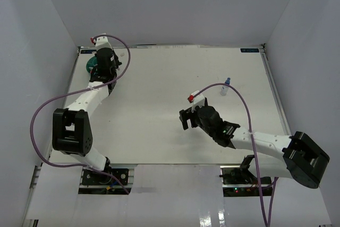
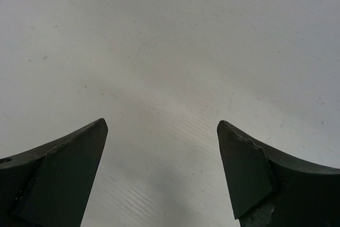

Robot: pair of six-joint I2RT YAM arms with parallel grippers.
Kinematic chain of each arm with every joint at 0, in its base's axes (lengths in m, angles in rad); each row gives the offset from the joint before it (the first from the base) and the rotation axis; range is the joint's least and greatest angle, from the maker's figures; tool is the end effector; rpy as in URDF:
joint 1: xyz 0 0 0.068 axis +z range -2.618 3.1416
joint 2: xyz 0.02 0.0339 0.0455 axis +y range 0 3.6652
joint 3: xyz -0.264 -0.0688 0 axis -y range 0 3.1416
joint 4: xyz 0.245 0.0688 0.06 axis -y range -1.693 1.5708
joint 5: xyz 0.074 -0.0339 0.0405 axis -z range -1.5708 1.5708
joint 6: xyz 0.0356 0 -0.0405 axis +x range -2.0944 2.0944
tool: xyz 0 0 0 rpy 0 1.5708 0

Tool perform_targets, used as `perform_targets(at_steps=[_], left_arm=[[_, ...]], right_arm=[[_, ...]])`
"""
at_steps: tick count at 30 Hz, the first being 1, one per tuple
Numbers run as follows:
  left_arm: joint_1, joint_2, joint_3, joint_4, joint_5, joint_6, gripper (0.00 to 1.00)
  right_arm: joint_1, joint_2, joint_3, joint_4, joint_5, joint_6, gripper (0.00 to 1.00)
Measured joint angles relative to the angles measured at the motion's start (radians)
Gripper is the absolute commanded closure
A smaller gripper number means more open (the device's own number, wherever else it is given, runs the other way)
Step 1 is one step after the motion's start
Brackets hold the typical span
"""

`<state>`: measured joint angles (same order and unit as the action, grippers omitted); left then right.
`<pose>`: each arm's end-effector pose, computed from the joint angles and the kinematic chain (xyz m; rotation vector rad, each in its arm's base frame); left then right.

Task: Sort the stationery into containers
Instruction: Place the pen in the storage box.

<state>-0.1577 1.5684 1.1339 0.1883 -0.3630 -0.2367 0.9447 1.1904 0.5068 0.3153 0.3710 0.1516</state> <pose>0.3683 -0.0458 0.3026 -0.3253 1.7713 0.0485 0.1568 0.1949 0.2118 -0.5124 1.8620 0.3779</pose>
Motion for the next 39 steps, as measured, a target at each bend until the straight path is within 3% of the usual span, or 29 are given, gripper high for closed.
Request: perform_targets(at_steps=[7, 17, 27, 39], left_arm=[[0.069, 0.093, 0.051, 0.05, -0.018, 0.041, 0.87], [0.138, 0.103, 0.053, 0.113, -0.018, 0.065, 0.86], [0.152, 0.184, 0.055, 0.134, 0.002, 0.056, 0.79], [0.152, 0.193, 0.054, 0.14, 0.008, 0.034, 0.48]], right_arm=[[-0.013, 0.017, -0.01, 0.002, 0.0, -0.014, 0.1], [-0.022, 0.051, -0.014, 0.006, -0.004, -0.021, 0.1], [-0.027, 0.054, -0.014, 0.009, -0.004, -0.021, 0.1], [-0.029, 0.046, -0.032, 0.016, -0.003, -0.021, 0.1]])
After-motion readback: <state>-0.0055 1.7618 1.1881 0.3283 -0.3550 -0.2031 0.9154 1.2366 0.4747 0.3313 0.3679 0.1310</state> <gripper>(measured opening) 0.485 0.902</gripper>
